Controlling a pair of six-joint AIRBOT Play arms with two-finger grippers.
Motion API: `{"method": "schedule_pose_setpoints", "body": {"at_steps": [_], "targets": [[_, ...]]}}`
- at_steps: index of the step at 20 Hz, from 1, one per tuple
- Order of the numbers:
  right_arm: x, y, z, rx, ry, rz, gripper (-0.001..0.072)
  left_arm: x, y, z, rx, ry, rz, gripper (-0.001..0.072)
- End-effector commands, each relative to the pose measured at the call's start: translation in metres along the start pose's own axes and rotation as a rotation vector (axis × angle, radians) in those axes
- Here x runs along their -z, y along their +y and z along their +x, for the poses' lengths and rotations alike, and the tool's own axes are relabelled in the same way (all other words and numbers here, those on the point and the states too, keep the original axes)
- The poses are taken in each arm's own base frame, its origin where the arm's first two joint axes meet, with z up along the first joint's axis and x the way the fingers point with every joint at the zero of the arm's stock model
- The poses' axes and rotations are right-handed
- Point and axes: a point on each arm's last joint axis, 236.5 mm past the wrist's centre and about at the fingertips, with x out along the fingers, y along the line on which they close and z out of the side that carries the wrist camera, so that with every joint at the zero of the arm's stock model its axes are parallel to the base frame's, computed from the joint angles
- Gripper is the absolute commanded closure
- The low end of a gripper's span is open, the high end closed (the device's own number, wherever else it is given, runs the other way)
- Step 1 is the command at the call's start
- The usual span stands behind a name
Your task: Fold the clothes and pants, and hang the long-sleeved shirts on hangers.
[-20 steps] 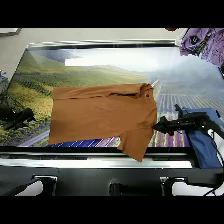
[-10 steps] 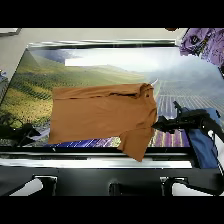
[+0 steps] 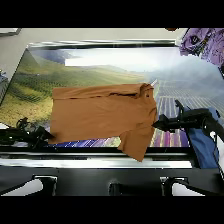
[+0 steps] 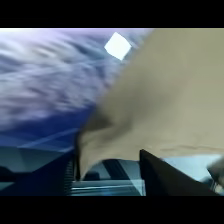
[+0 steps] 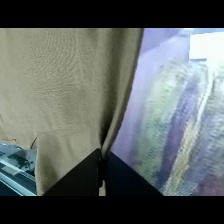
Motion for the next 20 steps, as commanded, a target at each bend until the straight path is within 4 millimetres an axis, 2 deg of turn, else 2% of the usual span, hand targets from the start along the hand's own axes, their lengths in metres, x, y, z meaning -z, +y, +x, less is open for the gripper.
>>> {"method": "schedule_pose_setpoints", "body": {"at_steps": [1, 2, 5, 7, 8, 10, 12, 14, 15, 16, 18, 20], "targets": [[0.003, 0.003, 0.0, -0.009, 0.015, 0.027, 0.0687, 0.0, -0.003, 0.012, -0.018, 0.013, 0.028, 0.0593], [0.005, 0.006, -0.001, -0.019, 0.019, 0.026, 0.0687, -0.004, -0.01, 0.01, 0.004, 0.002, 0.037, 0.069], [-0.011, 0.03, -0.016, -0.052, -0.044, -0.023, 0.0688, -0.027, -0.046, -0.012, 0.077, -0.089, 0.08, 0.0692], [-0.038, 0.07, -0.037, -0.054, -0.132, -0.154, 0.0689, -0.053, -0.083, -0.048, 0.094, -0.198, 0.16, 0.0693], [-0.053, 0.097, -0.049, -0.059, -0.172, -0.232, 0.0689, -0.067, -0.108, -0.076, 0.102, -0.274, 0.229, 0.0694], [-0.084, 0.162, -0.089, -0.07, -0.286, -0.374, 0.0689, -0.09, -0.164, -0.15, 0.122, -0.458, 0.34, 0.0694], [-0.105, 0.229, -0.148, -0.097, -0.435, -0.499, 0.0688, -0.092, -0.221, -0.246, 0.128, -0.694, 0.462, 0.0694], [-0.107, 0.292, -0.224, -0.117, -0.618, -0.615, 0.0688, -0.064, -0.265, -0.346, 0.122, -0.94, 0.564, 0.0694], [-0.098, 0.318, -0.264, -0.096, -0.717, -0.675, 0.0688, -0.041, -0.279, -0.392, 0.115, -1.062, 0.596, 0.0695], [-0.083, 0.339, -0.3, -0.074, -0.805, -0.722, 0.0688, -0.015, -0.287, -0.429, 0.103, -1.172, 0.623, 0.0694], [-0.037, 0.372, -0.365, -0.041, -0.972, -0.807, 0.0688, 0.044, -0.292, -0.487, 0.075, -1.362, 0.666, 0.0694], [0.019, 0.39, -0.416, -0.016, -1.123, -0.86, 0.0688, 0.098, -0.283, -0.515, 0.046, -1.484, 0.676, 0.0695]]}}
